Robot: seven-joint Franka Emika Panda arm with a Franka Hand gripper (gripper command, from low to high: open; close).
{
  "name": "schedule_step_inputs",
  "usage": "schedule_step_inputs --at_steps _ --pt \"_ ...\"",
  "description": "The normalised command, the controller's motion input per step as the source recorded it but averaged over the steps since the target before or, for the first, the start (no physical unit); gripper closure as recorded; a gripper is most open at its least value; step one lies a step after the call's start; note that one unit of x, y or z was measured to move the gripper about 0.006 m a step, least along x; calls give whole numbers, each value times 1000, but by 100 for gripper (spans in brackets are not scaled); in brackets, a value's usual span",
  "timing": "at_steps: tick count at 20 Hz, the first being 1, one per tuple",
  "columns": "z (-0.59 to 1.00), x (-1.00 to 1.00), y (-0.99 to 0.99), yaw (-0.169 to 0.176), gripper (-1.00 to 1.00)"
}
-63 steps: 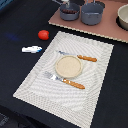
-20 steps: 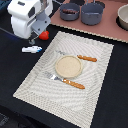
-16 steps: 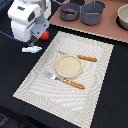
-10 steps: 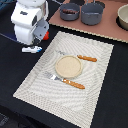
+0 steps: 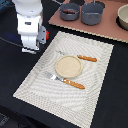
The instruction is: Place the fish, sausage, and tomato into the frying pan.
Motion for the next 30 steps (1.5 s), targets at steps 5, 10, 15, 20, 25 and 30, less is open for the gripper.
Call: schedule_step_inputs --at_steps 5,10,15,20,25,30 --pt "-386 -279 218 58 -100" --pt "-428 -276 28 38 -100" --pt "-425 -425 -102 17 -100" --pt "-428 -549 -18 6 -100" --pt "-415 -453 83 16 100" --pt "-469 -405 82 21 100"
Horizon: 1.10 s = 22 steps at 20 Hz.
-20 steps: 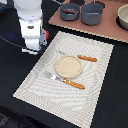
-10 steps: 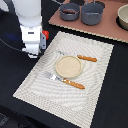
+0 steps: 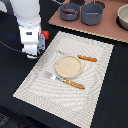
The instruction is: Place the fish, sausage, and tomato into the frying pan.
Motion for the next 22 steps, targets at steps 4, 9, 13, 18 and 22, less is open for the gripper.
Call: schedule_step_inputs --at_steps 4,9,13,18,22 --pt "-437 -368 36 26 100" --pt "-173 -287 0 26 100" --pt "614 17 51 5 100" --pt "1000 97 184 0 100" --pt "1000 286 381 -4 100"
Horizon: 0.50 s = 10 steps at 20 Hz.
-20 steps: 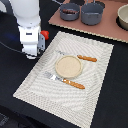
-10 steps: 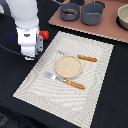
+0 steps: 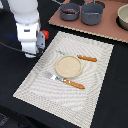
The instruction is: Place the fish, sausage, and tomato into the frying pan.
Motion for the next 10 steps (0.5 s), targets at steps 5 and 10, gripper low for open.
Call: schedule_step_inputs --at_steps 5,10 --pt "1000 469 602 0 100" --pt "982 489 944 0 100"
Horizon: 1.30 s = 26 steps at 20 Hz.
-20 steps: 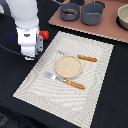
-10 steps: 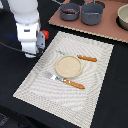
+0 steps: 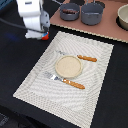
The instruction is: Place the fish, sausage, and tomato into the frying pan.
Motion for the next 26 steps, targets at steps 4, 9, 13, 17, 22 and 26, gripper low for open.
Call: schedule_step_inputs --at_steps 4,9,13,17,22,26 --pt "781 441 1000 0 100" --pt "502 451 1000 0 100" --pt "108 500 1000 0 100" --pt "0 518 999 0 100" --pt "-123 548 867 0 100" --pt "-224 481 755 0 100"
